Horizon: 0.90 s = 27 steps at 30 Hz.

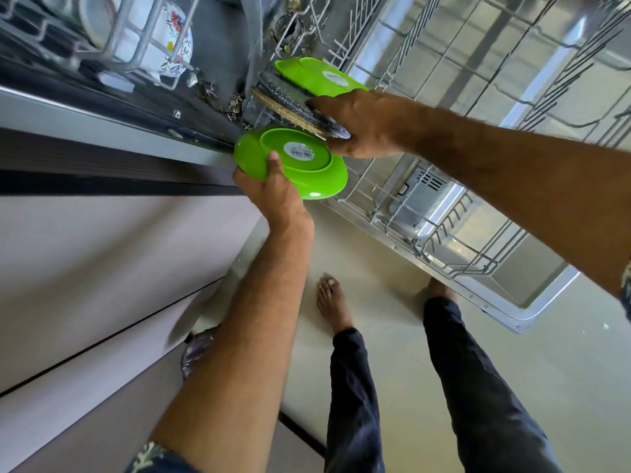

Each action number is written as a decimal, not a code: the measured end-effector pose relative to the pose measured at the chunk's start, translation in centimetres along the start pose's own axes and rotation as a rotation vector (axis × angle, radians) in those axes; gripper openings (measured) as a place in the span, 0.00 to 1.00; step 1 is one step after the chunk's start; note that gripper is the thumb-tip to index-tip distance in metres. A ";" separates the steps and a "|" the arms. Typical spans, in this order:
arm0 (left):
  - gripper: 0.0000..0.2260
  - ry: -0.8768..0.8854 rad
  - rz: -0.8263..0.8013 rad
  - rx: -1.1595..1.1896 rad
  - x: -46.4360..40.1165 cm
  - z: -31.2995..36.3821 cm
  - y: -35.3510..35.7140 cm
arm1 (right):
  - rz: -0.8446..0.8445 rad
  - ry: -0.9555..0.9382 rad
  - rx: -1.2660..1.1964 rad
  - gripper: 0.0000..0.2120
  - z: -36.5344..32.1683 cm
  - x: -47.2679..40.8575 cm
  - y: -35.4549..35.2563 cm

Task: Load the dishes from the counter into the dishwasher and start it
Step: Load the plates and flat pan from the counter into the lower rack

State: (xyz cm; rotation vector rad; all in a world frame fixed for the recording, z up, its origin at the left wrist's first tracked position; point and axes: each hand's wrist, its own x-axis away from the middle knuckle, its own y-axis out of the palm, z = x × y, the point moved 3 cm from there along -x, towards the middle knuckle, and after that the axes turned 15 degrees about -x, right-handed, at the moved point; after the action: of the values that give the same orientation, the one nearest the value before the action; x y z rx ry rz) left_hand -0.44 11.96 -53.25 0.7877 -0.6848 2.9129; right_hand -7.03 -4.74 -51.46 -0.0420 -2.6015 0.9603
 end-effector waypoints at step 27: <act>0.32 0.335 -0.050 -0.779 -0.1 -1.4 -1.0 | 0.022 -0.057 0.002 0.45 1.3 0.3 4.4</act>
State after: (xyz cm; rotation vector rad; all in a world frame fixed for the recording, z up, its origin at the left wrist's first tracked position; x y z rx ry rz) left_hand -0.83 13.47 -53.97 0.2132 -1.5487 2.3067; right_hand -8.13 -2.13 -55.05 -0.0440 -2.6570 0.9859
